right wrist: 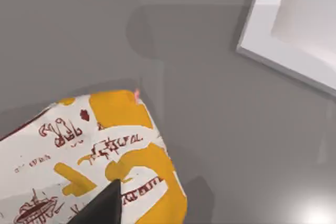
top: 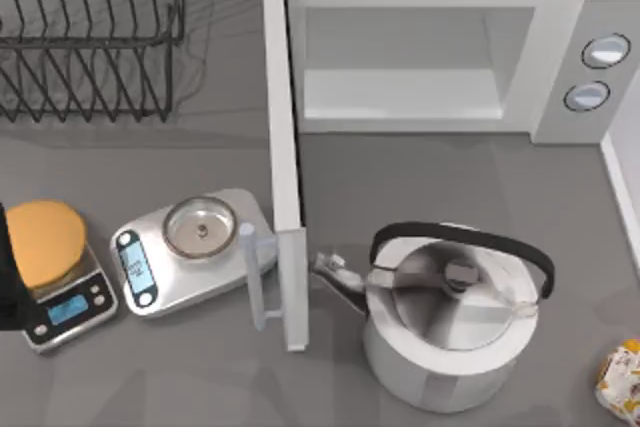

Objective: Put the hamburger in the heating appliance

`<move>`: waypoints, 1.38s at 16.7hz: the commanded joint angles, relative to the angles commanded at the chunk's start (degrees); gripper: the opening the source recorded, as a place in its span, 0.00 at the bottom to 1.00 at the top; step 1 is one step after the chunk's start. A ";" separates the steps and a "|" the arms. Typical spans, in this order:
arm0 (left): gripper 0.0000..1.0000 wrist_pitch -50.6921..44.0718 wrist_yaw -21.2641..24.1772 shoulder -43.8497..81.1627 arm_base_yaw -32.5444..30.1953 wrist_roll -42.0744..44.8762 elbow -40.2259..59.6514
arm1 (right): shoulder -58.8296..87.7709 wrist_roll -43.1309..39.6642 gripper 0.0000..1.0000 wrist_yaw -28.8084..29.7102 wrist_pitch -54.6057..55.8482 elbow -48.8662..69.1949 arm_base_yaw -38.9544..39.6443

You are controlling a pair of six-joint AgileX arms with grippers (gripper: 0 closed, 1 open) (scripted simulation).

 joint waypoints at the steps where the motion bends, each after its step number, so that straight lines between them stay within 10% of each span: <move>1: 1.00 0.00 0.00 0.00 0.00 0.00 0.00 | 4.74 -1.98 1.00 -0.02 -3.42 2.57 0.94; 12: 1.00 0.00 0.00 0.00 0.00 0.00 0.00 | 44.81 -8.93 1.00 2.07 -26.32 31.98 14.83; 23: 1.00 0.00 0.00 0.00 0.00 0.00 0.00 | 48.62 -12.91 1.00 2.33 -20.41 28.65 11.29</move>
